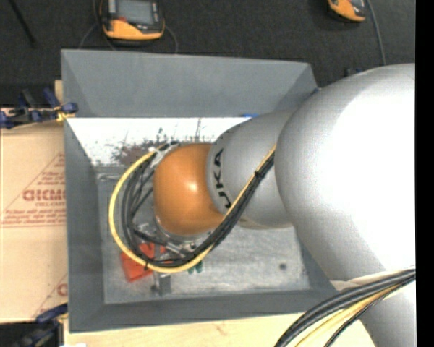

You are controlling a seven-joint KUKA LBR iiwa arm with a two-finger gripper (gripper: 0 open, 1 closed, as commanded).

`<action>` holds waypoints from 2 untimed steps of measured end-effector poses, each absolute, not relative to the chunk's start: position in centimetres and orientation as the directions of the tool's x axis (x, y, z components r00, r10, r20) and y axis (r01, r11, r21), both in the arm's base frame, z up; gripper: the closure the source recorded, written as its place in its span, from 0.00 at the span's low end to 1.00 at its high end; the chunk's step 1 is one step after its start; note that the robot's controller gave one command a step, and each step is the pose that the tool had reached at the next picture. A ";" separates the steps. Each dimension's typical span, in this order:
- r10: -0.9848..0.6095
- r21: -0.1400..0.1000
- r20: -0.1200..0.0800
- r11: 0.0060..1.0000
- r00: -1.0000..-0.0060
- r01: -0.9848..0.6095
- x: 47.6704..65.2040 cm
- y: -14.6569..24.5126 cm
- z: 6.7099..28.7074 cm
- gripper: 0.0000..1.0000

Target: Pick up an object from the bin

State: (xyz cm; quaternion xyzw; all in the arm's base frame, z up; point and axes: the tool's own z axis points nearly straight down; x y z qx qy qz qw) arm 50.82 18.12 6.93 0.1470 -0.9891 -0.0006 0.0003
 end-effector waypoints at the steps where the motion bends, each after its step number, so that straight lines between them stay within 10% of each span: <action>1: -0.289 0.002 -0.001 0.957 -0.957 -0.289 50.9 18.1 7.0 0.00; 2: -0.287 0.002 -0.007 0.958 -0.958 -0.287 51.1 18.1 7.2 1.00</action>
Offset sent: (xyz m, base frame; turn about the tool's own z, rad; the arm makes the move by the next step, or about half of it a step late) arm 0.0000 0.0000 0.0000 0.0000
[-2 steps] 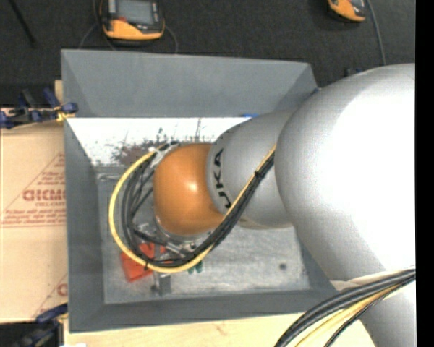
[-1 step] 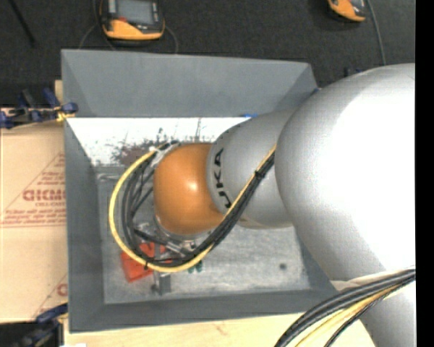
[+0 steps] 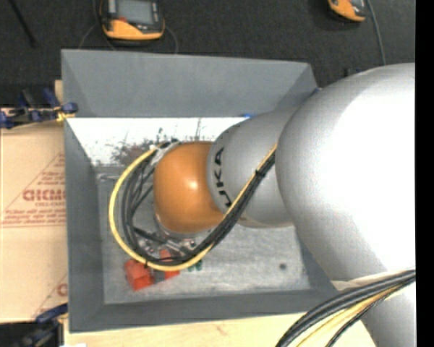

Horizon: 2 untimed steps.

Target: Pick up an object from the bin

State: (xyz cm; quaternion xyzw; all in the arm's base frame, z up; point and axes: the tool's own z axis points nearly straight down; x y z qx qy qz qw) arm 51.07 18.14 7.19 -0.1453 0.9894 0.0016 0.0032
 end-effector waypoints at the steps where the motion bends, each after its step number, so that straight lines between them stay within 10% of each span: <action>1: -0.284 0.001 -0.007 0.959 -0.959 -0.284 51.3 18.1 11.2 1.00; 2: -0.280 0.000 -0.006 0.960 -0.960 -0.280 51.5 18.1 14.3 1.00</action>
Offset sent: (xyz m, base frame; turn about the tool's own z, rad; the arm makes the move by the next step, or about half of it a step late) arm 0.0000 0.0001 0.0377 0.0000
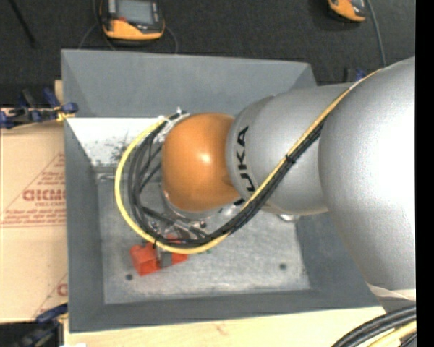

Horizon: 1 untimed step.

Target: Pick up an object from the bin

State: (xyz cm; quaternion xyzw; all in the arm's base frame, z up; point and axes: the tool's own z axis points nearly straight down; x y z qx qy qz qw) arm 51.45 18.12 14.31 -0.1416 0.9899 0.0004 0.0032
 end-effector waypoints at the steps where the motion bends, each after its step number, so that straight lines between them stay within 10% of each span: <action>1: -0.276 -0.001 -0.007 0.961 -0.961 -0.276 51.6 18.1 17.7 1.00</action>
Offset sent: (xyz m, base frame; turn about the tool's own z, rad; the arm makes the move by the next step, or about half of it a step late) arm -0.0001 0.0001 0.0311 0.0000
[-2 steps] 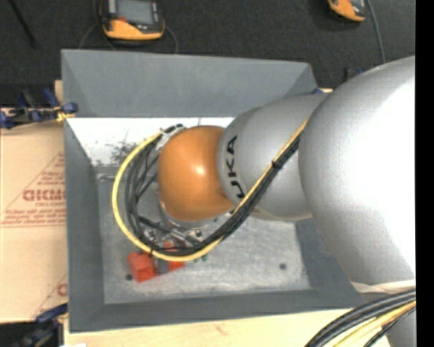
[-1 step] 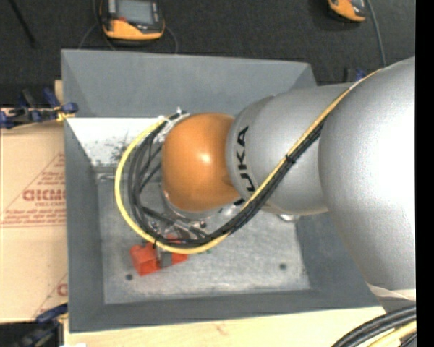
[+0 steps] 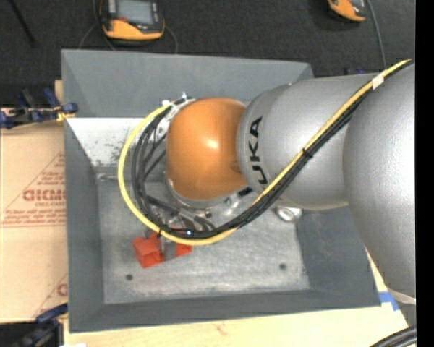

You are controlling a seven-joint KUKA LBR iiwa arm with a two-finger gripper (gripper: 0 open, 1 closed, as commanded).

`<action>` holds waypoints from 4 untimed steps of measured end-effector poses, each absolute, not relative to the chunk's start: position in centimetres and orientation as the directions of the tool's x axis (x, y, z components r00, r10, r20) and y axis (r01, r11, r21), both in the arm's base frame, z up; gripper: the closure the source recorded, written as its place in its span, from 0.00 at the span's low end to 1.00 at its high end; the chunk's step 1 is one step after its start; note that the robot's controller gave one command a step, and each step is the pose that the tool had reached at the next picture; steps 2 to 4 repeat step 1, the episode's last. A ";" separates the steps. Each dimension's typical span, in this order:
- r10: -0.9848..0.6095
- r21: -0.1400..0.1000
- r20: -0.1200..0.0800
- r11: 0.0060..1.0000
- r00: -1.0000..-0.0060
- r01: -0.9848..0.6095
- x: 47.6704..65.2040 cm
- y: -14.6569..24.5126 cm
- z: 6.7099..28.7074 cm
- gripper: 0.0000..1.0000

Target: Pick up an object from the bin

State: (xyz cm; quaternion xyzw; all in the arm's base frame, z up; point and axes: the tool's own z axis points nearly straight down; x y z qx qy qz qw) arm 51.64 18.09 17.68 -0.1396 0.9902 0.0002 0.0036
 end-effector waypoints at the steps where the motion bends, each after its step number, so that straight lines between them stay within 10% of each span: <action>1: -0.273 -0.001 -0.006 0.962 -0.962 -0.273 51.8 18.1 19.1 1.00; 4: -0.273 -0.001 -0.006 0.962 -0.962 -0.273 51.8 18.1 19.1 1.00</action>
Offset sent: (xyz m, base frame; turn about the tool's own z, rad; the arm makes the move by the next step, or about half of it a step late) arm 0.0000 0.0002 0.0124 0.0000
